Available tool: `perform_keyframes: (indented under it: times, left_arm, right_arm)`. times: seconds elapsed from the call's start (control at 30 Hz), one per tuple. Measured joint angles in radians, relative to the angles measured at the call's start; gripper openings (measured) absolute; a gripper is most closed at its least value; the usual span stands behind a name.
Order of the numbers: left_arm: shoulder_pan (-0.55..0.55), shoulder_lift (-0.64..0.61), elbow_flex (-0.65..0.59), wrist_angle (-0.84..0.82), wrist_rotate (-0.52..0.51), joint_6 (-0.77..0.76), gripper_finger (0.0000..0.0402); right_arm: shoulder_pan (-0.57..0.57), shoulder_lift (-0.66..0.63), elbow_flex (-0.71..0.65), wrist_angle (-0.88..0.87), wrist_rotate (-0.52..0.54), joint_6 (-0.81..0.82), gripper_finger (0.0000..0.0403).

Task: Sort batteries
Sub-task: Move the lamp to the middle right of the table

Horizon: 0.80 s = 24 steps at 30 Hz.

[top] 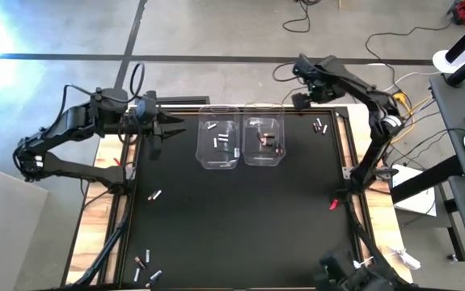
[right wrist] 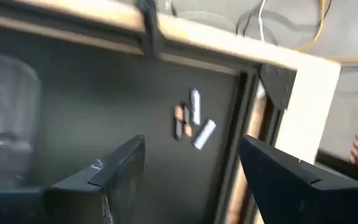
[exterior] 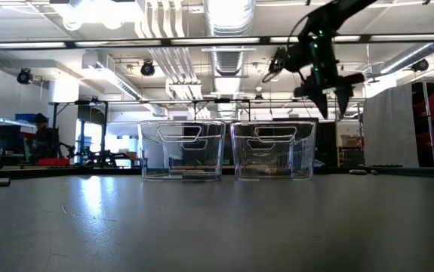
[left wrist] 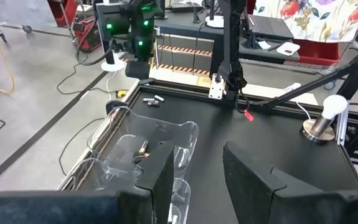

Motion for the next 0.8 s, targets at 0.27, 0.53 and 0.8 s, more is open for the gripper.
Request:
perform_keyframes:
  times: [0.27,0.53,0.8]
  left_arm:
    - [0.0,0.037,0.0,0.029,0.0,-0.067,0.0119]
    - [0.0,0.054,0.0,0.028,0.002,-0.004,0.0119]
    - [0.016,0.089,0.0,0.027,0.003,0.162,0.0119]
  right_arm:
    - [-0.07,0.054,-0.025,-0.018,-0.096,-0.15,0.0282]
    - [-0.018,0.024,-0.025,-0.025,-0.097,-0.138,0.0299]
    - [0.035,0.003,-0.037,-0.085,-0.138,-0.024,0.0306]
